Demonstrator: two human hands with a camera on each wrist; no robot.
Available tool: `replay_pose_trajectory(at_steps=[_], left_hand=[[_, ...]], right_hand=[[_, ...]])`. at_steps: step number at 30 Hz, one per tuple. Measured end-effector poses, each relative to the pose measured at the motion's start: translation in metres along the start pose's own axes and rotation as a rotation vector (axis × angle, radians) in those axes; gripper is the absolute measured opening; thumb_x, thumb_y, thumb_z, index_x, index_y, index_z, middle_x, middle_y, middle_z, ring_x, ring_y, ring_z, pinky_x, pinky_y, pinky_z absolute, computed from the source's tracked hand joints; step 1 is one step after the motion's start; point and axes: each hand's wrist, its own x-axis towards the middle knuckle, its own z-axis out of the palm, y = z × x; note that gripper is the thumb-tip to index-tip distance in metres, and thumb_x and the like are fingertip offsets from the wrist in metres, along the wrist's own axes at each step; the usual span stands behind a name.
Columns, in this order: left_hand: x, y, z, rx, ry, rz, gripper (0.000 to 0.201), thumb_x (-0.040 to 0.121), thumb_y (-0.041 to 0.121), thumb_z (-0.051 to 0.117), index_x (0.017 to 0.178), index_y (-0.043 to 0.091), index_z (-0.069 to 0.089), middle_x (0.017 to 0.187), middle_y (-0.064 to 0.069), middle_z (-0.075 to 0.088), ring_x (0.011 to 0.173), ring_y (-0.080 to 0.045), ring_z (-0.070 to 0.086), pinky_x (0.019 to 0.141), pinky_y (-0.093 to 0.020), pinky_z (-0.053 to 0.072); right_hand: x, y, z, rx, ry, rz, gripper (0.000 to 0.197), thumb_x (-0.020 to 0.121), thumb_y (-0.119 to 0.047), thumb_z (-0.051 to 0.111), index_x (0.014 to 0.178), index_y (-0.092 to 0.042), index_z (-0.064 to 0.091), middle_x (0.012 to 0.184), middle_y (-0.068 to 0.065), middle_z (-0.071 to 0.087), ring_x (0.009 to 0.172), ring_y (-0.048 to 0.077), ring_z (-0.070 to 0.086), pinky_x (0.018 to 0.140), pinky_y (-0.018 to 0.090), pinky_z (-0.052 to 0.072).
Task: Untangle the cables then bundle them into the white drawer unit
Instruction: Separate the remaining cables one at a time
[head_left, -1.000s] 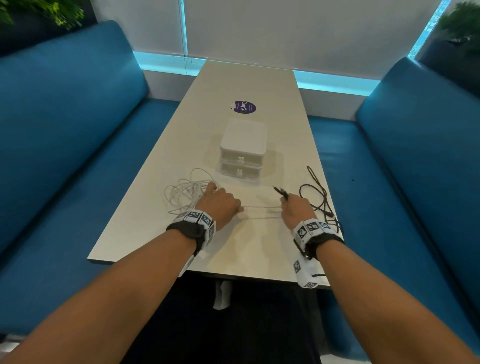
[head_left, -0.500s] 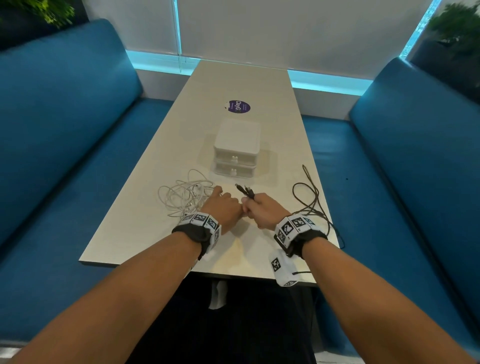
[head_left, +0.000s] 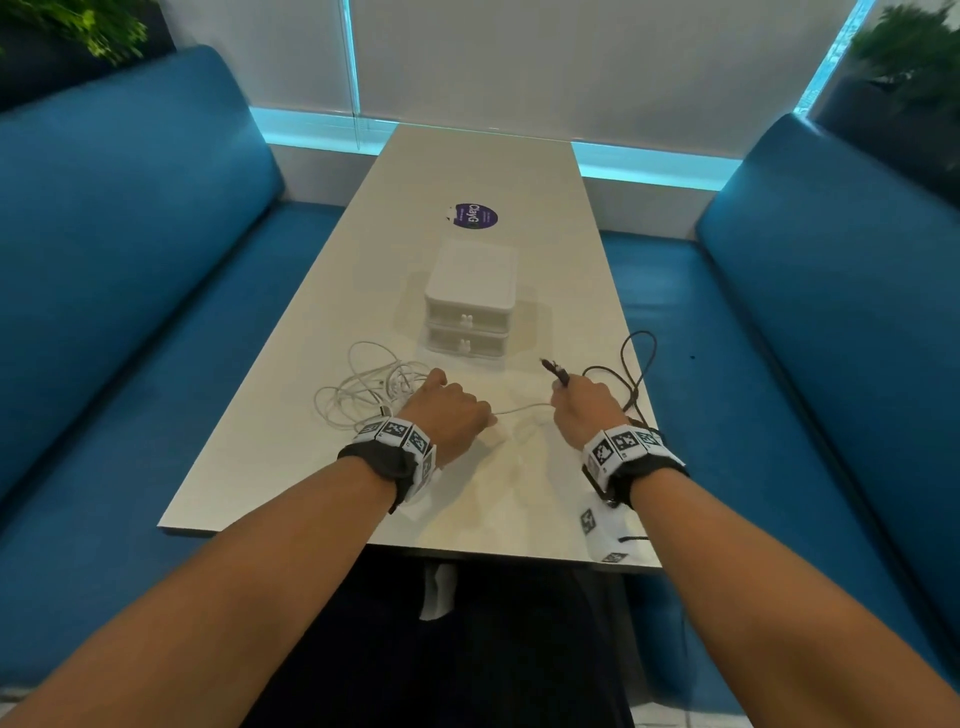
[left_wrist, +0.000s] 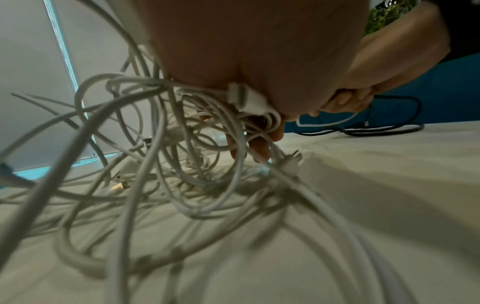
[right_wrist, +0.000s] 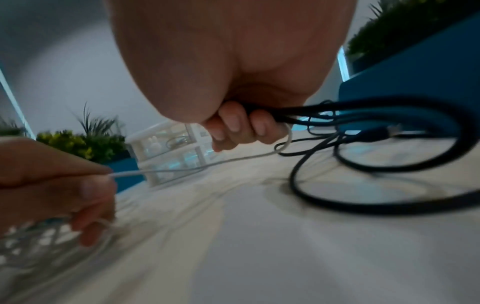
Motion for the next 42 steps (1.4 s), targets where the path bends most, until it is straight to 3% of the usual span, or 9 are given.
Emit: replay_pose_trajectory(at_steps=[6,9,13,16,19,26,30,37,42], left_hand=[[0.003,0.008,-0.007,-0.062,0.037,-0.038,0.023,0.107,0.029,0.033,0.09,0.024,0.048,0.08,0.003,0.063,0.083,-0.027,0.062,0.098,-0.046,0.032],[0.002,0.006,-0.005,-0.066,0.022,-0.037,0.014,0.105,0.023,0.039,0.095,0.027,0.048,0.085,0.002,0.065,0.087,-0.027,0.062,0.099,-0.046,0.031],[0.001,0.0,0.001,-0.048,0.032,-0.03,0.018,0.105,0.023,0.039,0.1,0.02,0.056,0.092,-0.001,0.069,0.089,-0.027,0.061,0.099,-0.045,0.031],[0.001,-0.01,0.004,-0.074,0.039,-0.026,0.023,0.109,0.031,0.034,0.093,0.021,0.049,0.088,0.0,0.067,0.088,-0.027,0.06,0.097,-0.045,0.033],[0.0,-0.019,0.004,-0.062,0.004,-0.023,0.023,0.108,0.032,0.036,0.103,0.019,0.054,0.094,-0.001,0.066,0.094,-0.027,0.059,0.098,-0.044,0.033],[-0.006,-0.02,-0.004,0.04,-0.002,0.041,0.023,0.104,0.024,0.042,0.119,0.022,0.06,0.115,0.001,0.065,0.105,-0.025,0.057,0.1,-0.043,0.031],[-0.005,-0.011,-0.005,0.08,-0.017,-0.004,0.026,0.104,0.028,0.04,0.119,0.023,0.061,0.114,0.0,0.068,0.105,-0.025,0.058,0.099,-0.044,0.029],[-0.001,0.007,-0.011,0.032,-0.001,-0.039,0.029,0.105,0.029,0.034,0.111,0.019,0.061,0.101,-0.001,0.068,0.097,-0.027,0.058,0.098,-0.047,0.03],[-0.004,0.008,-0.017,0.041,-0.043,-0.038,0.028,0.094,0.014,0.046,0.118,0.021,0.058,0.106,0.001,0.066,0.104,-0.026,0.058,0.101,-0.046,0.031]], right_hand=[[-0.005,-0.03,0.021,0.226,-0.208,-0.176,0.024,0.102,-0.03,0.04,0.098,-0.021,0.062,0.087,0.005,0.066,0.073,0.023,0.064,0.062,0.03,0.046],[-0.008,-0.032,0.024,0.215,-0.238,-0.213,0.023,0.103,-0.028,0.041,0.088,-0.022,0.058,0.076,0.0,0.06,0.069,0.021,0.058,0.061,0.03,0.041],[-0.01,-0.025,0.019,0.208,-0.28,-0.222,0.026,0.1,-0.028,0.043,0.087,-0.025,0.066,0.079,-0.005,0.059,0.077,0.018,0.058,0.067,0.03,0.041],[-0.011,-0.017,0.014,0.157,-0.274,-0.278,0.026,0.1,-0.039,0.046,0.085,-0.023,0.059,0.079,-0.003,0.06,0.076,0.018,0.058,0.065,0.031,0.039],[-0.009,-0.001,0.011,0.009,-0.22,-0.287,0.027,0.1,-0.045,0.047,0.088,-0.022,0.053,0.084,0.0,0.061,0.079,0.021,0.057,0.069,0.033,0.041],[0.0,0.029,-0.001,-0.132,-0.133,-0.048,0.03,0.1,-0.043,0.044,0.106,-0.021,0.062,0.088,0.003,0.064,0.078,0.024,0.062,0.068,0.033,0.05],[-0.001,0.018,0.0,-0.082,-0.114,-0.002,0.032,0.101,-0.036,0.043,0.119,-0.013,0.058,0.106,0.011,0.065,0.092,0.03,0.063,0.077,0.036,0.051],[-0.016,-0.023,0.018,0.072,-0.118,-0.217,0.033,0.104,-0.035,0.039,0.112,-0.011,0.059,0.105,0.014,0.067,0.095,0.033,0.062,0.074,0.035,0.044],[-0.019,-0.031,0.017,0.213,-0.262,-0.241,0.025,0.103,-0.031,0.042,0.099,-0.021,0.065,0.089,-0.006,0.064,0.078,0.01,0.057,0.065,0.025,0.038]])
